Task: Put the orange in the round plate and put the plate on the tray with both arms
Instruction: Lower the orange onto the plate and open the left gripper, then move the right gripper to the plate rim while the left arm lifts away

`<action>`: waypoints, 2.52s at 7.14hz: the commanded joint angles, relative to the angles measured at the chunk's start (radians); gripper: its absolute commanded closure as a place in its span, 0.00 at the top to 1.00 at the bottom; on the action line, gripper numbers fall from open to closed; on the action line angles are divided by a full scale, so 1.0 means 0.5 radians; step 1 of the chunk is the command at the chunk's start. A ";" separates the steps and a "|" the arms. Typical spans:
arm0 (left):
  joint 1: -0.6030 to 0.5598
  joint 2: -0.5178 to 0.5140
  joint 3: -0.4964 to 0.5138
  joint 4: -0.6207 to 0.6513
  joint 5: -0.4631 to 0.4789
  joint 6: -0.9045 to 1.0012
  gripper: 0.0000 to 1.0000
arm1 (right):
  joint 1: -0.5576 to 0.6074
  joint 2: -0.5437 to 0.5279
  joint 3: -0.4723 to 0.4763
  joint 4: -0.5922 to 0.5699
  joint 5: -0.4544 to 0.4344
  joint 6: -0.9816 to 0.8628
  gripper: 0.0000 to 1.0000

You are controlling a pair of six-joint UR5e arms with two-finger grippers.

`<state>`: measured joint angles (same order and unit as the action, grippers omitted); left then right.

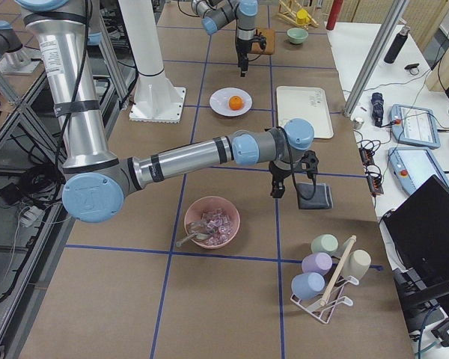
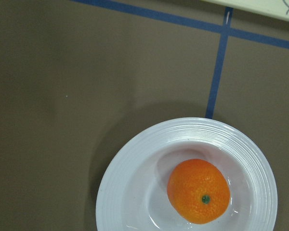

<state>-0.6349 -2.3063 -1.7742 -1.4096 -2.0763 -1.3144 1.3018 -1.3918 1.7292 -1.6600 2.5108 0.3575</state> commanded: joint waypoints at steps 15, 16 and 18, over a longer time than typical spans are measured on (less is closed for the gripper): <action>-0.163 0.164 -0.050 0.018 -0.026 0.101 0.98 | -1.520 0.430 -0.313 2.046 -0.827 2.157 1.00; -0.163 0.167 -0.044 0.018 -0.029 0.101 0.98 | -1.545 0.430 -0.317 2.083 -0.885 2.157 1.00; -0.163 0.185 -0.044 0.015 -0.029 0.101 0.98 | -1.597 0.440 -0.347 2.120 -0.935 2.157 1.00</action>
<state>-0.7164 -2.2172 -1.7979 -1.4015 -2.0906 -1.2642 0.5176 -1.1754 1.5630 -0.6156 2.0614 1.4356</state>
